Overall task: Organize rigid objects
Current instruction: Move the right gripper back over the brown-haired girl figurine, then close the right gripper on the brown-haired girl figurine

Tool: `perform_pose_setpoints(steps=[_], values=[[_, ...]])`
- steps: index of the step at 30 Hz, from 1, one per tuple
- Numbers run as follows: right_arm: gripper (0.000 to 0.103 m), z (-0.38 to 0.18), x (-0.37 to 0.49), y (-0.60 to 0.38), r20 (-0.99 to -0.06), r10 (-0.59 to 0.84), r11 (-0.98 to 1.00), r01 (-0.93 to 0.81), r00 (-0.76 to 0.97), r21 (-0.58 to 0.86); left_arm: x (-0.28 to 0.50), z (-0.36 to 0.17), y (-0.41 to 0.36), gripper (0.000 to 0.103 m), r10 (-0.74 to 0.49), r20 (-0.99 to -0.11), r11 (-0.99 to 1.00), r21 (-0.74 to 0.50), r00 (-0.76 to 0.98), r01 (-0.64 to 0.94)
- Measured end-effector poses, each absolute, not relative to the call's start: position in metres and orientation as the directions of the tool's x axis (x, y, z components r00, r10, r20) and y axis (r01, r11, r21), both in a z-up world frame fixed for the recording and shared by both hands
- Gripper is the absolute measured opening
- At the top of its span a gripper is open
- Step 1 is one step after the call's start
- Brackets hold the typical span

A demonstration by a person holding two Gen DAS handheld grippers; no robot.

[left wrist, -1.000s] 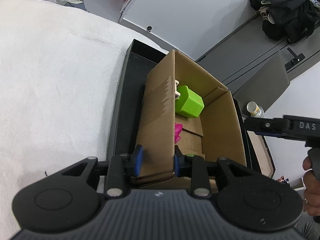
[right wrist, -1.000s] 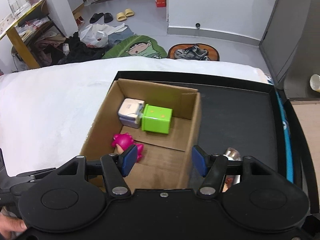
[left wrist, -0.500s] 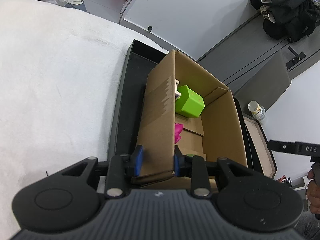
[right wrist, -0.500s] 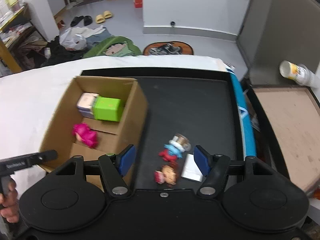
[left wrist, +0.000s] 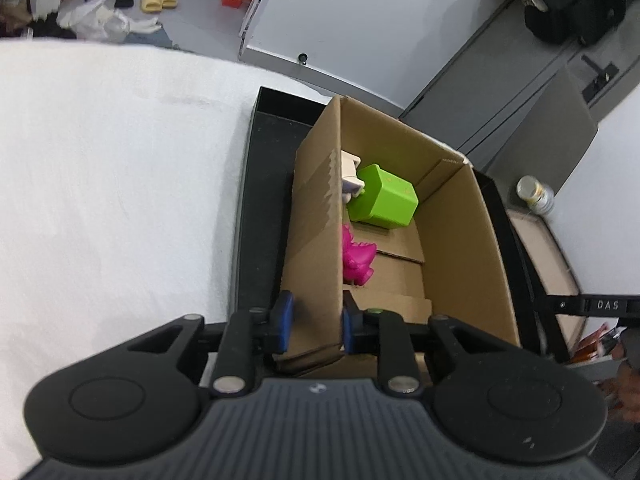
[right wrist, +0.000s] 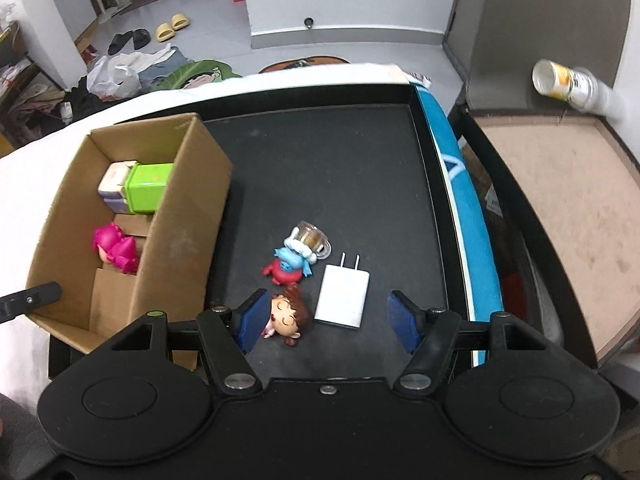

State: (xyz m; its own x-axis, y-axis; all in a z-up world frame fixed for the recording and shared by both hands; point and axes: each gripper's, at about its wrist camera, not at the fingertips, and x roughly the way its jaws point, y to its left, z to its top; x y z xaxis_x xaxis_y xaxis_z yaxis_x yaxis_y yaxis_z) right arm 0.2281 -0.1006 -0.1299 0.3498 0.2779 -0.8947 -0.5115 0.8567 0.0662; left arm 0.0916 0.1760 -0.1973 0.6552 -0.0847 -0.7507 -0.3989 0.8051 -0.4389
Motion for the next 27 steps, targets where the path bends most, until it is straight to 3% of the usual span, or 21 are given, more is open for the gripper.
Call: perform_pose_setpoints(steps=[21, 27], values=[[0.063, -0.168, 0.266, -0.117, -0.930, 0.267, 0.912, -0.379, 0.253, 0.159, 0.113, -0.179, 0.155, 0.015, -0.029, -0.850, 0.890, -0.261, 0.526, -0.374], [0.058, -0.166, 0.258, -0.103, -0.912, 0.351, 0.865, -0.446, 0.214, 0.228, 0.117, -0.174, 0.148, 0.012, 0.010, -0.870, 0.906, -0.201, 0.493, -0.373]])
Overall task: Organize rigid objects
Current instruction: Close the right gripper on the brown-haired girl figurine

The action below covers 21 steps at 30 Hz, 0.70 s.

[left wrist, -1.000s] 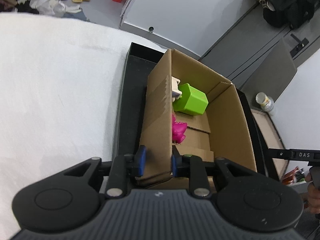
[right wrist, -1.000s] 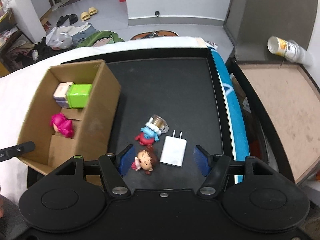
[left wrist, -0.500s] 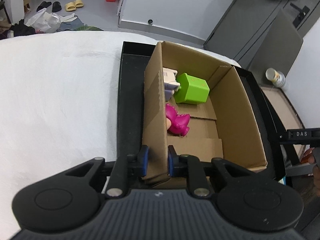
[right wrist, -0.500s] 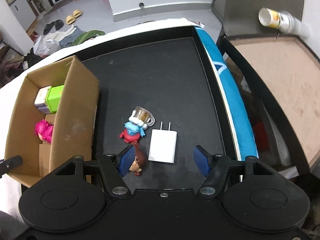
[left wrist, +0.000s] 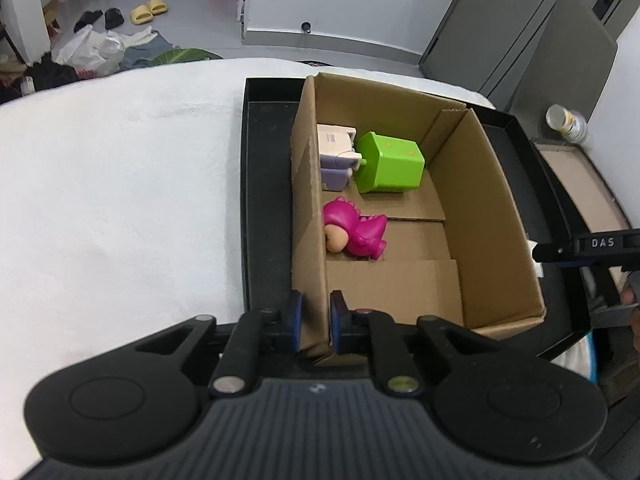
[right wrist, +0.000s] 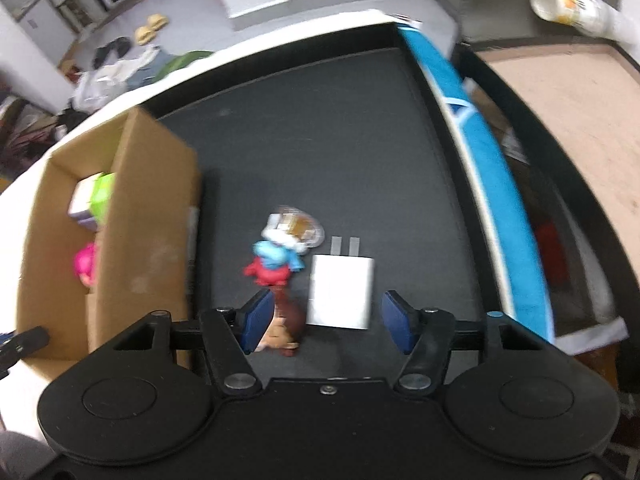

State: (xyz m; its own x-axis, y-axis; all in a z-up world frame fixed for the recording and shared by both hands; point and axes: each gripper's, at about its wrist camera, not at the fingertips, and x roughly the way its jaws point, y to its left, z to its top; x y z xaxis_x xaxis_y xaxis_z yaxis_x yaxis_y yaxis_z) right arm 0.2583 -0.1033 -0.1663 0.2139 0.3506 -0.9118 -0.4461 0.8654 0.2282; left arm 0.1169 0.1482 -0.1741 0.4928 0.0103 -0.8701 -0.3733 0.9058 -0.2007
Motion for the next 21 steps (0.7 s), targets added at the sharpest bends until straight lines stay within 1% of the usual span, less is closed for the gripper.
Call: perform_pose_setpoints(steps=[4, 10, 19, 21], values=[[0.054, -0.169, 0.252, -0.091, -0.909, 0.371, 0.834, -0.500, 0.191, 0.235, 0.121, -0.171, 0.141, 0.012, 0.033, -0.880, 0.916, -0.163, 0.475, -0.366], [0.054, -0.171, 0.243, -0.080, -0.910, 0.370, 0.792, -0.576, 0.187, 0.203, 0.126, -0.170, 0.134, 0.012, 0.053, -0.892, 0.924, -0.127, 0.448, -0.362], [0.052, -0.173, 0.230, -0.066, -0.913, 0.356, 0.729, -0.671, 0.200, 0.137, 0.131, -0.172, 0.132, 0.012, 0.063, -0.906, 0.922, -0.108, 0.418, -0.373], [0.048, -0.175, 0.228, -0.064, -0.915, 0.349, 0.713, -0.691, 0.204, 0.118, 0.132, -0.172, 0.130, 0.012, 0.067, -0.907, 0.923, -0.102, 0.415, -0.372]])
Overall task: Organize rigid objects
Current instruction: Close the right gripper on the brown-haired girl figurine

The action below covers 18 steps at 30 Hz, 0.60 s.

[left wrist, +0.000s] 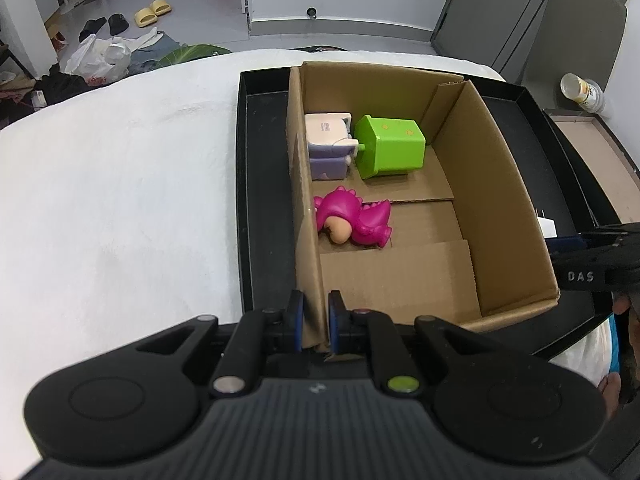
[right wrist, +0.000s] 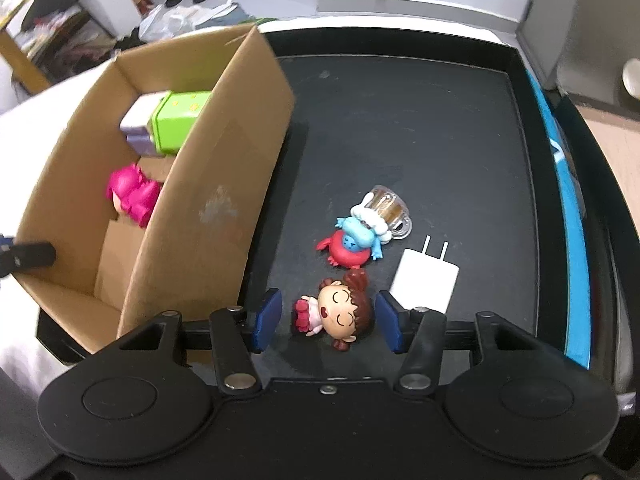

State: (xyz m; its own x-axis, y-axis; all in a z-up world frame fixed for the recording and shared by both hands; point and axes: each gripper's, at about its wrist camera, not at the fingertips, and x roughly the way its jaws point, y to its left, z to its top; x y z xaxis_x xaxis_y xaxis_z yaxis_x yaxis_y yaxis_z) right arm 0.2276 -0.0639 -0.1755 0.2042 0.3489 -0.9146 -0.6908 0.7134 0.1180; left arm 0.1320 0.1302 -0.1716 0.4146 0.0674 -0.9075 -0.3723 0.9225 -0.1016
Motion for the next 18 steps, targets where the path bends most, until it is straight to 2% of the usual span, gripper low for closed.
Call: perform_pose_setpoints(steps=[2, 18], values=[[0.043, -0.179, 0.224, -0.062, -0.918, 0.335, 0.700, -0.708, 0.211, 0.092, 0.132, -0.172, 0.130, 0.012, 0.067, -0.908, 0.920, -0.104, 0.413, -0.377], [0.043, -0.144, 0.194, -0.073, -0.891, 0.333, 0.681, -0.732, 0.308, 0.002, 0.131, -0.171, 0.133, 0.012, 0.050, -0.907, 0.918, -0.122, 0.418, -0.376]])
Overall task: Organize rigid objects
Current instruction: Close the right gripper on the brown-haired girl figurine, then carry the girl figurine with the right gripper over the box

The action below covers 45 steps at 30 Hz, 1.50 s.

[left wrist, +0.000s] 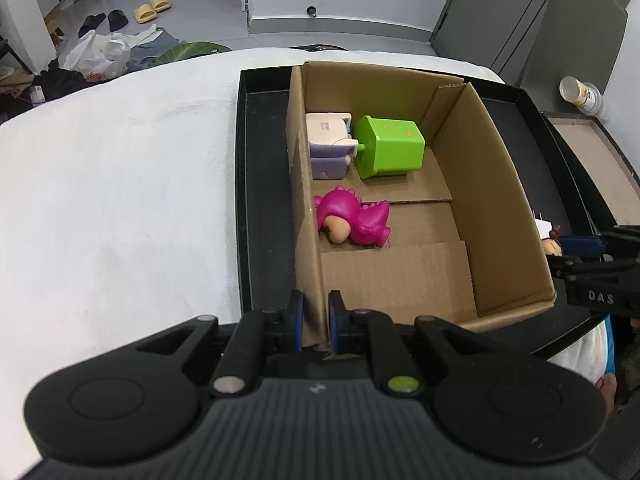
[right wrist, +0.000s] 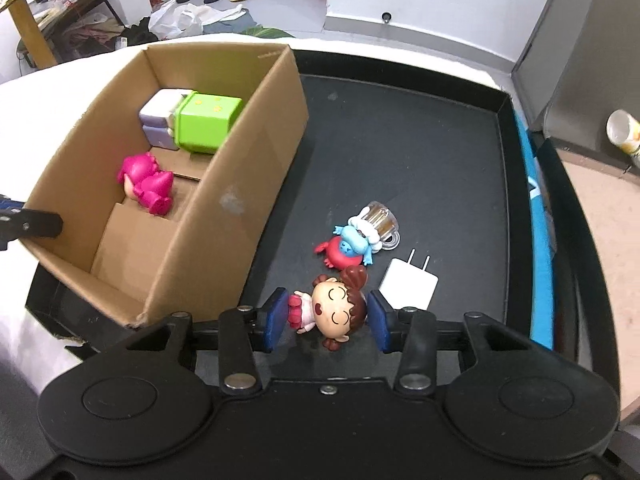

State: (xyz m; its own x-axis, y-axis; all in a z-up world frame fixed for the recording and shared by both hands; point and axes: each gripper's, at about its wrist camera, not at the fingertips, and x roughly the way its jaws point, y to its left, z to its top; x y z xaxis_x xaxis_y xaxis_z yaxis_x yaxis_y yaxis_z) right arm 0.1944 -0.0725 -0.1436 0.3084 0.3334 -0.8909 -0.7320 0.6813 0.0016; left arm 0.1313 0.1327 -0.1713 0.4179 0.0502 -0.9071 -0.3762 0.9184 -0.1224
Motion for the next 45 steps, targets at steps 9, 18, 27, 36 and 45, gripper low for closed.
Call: perform_pose_setpoints(steps=[9, 18, 27, 36, 45], values=[[0.043, -0.123, 0.192, -0.072, -0.877, 0.338, 0.700, -0.714, 0.343, -0.010, 0.128, -0.170, 0.135, 0.012, 0.032, -0.900, 0.923, -0.140, 0.434, -0.358], [0.043, -0.092, 0.195, -0.064, -0.838, 0.376, 0.707, -0.707, 0.395, -0.016, 0.126, -0.169, 0.135, 0.012, 0.021, -0.896, 0.923, -0.152, 0.443, -0.352], [0.043, -0.076, 0.193, -0.043, -0.827, 0.390, 0.692, -0.721, 0.406, -0.028, 0.125, -0.171, 0.137, 0.012, 0.009, -0.893, 0.924, -0.164, 0.450, -0.344], [0.043, -0.063, 0.183, -0.016, -0.806, 0.426, 0.667, -0.744, 0.411, -0.028, 0.122, -0.171, 0.138, 0.012, 0.003, -0.886, 0.918, -0.182, 0.464, -0.353], [0.043, -0.076, 0.173, 0.005, -0.811, 0.443, 0.650, -0.760, 0.381, -0.001, 0.118, -0.171, 0.140, 0.013, -0.009, -0.878, 0.914, -0.201, 0.479, -0.352]])
